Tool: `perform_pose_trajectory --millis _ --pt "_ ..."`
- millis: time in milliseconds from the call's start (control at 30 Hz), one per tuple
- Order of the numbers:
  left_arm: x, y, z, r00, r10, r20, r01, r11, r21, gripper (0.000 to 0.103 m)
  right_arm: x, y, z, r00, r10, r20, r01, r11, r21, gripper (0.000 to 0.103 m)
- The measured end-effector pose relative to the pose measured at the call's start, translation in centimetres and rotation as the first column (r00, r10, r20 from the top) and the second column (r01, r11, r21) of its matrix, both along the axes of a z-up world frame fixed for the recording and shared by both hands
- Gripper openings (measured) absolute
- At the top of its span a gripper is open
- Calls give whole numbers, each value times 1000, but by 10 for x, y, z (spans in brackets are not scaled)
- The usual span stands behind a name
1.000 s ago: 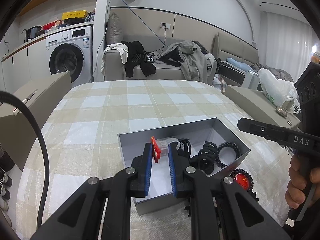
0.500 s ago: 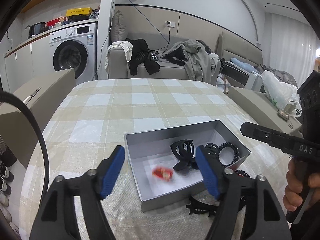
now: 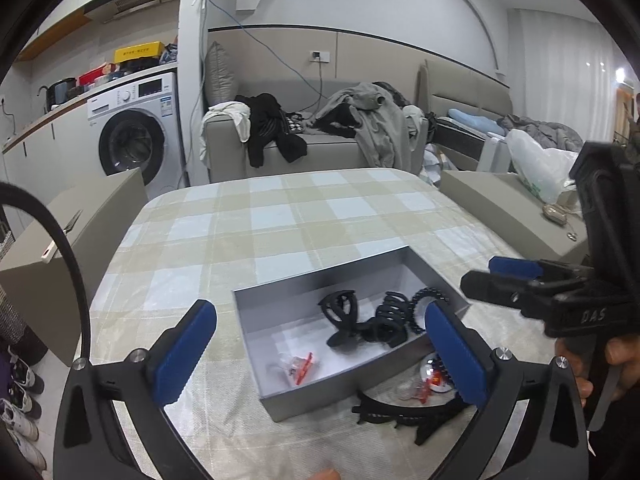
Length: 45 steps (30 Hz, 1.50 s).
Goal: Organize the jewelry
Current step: 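Withdraw both open tools from the box, then grasp the black bead bracelet around the red badge with the right tool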
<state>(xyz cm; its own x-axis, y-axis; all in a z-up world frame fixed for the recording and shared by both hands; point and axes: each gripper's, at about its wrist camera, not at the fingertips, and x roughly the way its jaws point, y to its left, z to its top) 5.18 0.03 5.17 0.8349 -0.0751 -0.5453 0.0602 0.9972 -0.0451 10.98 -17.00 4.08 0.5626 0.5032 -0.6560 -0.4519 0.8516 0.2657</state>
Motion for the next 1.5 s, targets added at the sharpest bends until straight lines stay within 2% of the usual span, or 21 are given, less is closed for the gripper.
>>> perform_pose_trajectory --millis 200,333,467,633,933,1033,1233,1367,1500 --pt "-7 -4 -3 1000 -7 -26 6 1000 -3 102 -11 -27 -18 997 0 -77 -3 999 -32 103" --pt "-15 0 -15 998 -1 -65 -5 996 -86 102 -23 -34 -26 995 27 -95 -32 998 -52 103" --pt "-26 -7 -28 998 -4 -66 -1 998 -70 102 -31 -36 -32 993 43 -107 -51 996 -71 103" --pt "-23 -15 -48 994 -26 -101 20 998 -64 102 -33 -34 -34 993 52 -108 -57 998 -41 97" --pt "-26 -17 -56 996 -17 -89 16 1000 -19 102 -37 -20 -42 993 77 -95 -82 995 -54 96" --pt "-26 -19 -60 994 -27 -107 26 1000 -12 102 -36 -17 -46 991 81 -103 -88 994 -65 96" --pt "-26 -17 -62 991 -39 -125 36 999 -29 102 -40 -9 -48 990 100 -101 -109 990 -89 86" --pt "-26 -18 -61 991 -44 -124 41 999 -28 102 -40 -8 -52 986 117 -123 -128 988 -88 70" --pt "-26 -18 -61 991 -46 -124 43 999 -26 102 -39 -11 -52 984 116 -133 -127 989 -74 62"
